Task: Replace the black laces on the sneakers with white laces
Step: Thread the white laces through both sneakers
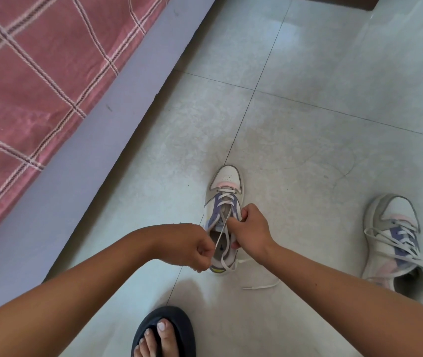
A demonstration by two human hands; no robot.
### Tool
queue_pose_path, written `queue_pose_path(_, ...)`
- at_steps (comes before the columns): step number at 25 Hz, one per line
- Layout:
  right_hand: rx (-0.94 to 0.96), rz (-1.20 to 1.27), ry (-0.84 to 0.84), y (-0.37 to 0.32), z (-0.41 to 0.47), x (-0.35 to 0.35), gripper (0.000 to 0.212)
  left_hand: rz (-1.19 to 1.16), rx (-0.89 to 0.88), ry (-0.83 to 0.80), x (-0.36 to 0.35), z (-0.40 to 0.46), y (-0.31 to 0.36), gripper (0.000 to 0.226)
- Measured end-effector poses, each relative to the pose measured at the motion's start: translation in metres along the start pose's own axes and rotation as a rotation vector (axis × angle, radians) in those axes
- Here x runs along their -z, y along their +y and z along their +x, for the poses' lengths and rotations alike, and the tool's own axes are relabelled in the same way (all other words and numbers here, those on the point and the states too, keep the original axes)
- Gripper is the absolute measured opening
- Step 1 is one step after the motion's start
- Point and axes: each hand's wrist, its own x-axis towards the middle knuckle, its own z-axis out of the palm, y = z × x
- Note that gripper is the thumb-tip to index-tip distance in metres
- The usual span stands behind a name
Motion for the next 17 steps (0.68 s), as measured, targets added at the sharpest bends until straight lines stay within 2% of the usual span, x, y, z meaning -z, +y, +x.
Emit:
queue_pose_path(3,-0.015,0.014,0.024,-0.001,-0.002,-0.003,0.031,-0.004,-0.016,-0.056,-0.006,0.005,0.002,0.017)
queue_pose_path(6,-0.002,-0.032,0.043,-0.002,-0.004,-0.003,0.028,-0.114,-0.023,-0.084,-0.005,0.007,0.001,0.017)
queue_pose_path(9,0.133,-0.302,0.064,-0.008,-0.002,0.008,0.022,-0.163,0.061,-0.002,0.001,0.006,-0.014,0.019)
queue_pose_path(11,0.224,-0.429,-0.009,-0.013,-0.001,0.022,0.011,-0.080,0.158,0.111,0.005,0.006,-0.032,0.024)
queue_pose_path(12,0.300,-0.580,-0.063,-0.015,-0.002,0.028,0.010,-0.059,0.182,0.166,0.005,0.007,-0.041,0.026)
queue_pose_path(13,0.416,-0.829,-0.077,-0.016,-0.005,0.032,0.017,-0.086,0.189,0.222,0.005,0.009,-0.047,0.027)
queue_pose_path(15,0.694,-1.274,-0.029,-0.011,-0.009,0.035,0.031,-0.353,0.187,0.325,0.006,0.013,-0.054,0.027)
queue_pose_path(17,0.784,-1.434,0.093,-0.012,-0.016,0.031,0.028,-0.756,0.145,0.400,0.010,0.013,-0.056,0.027)
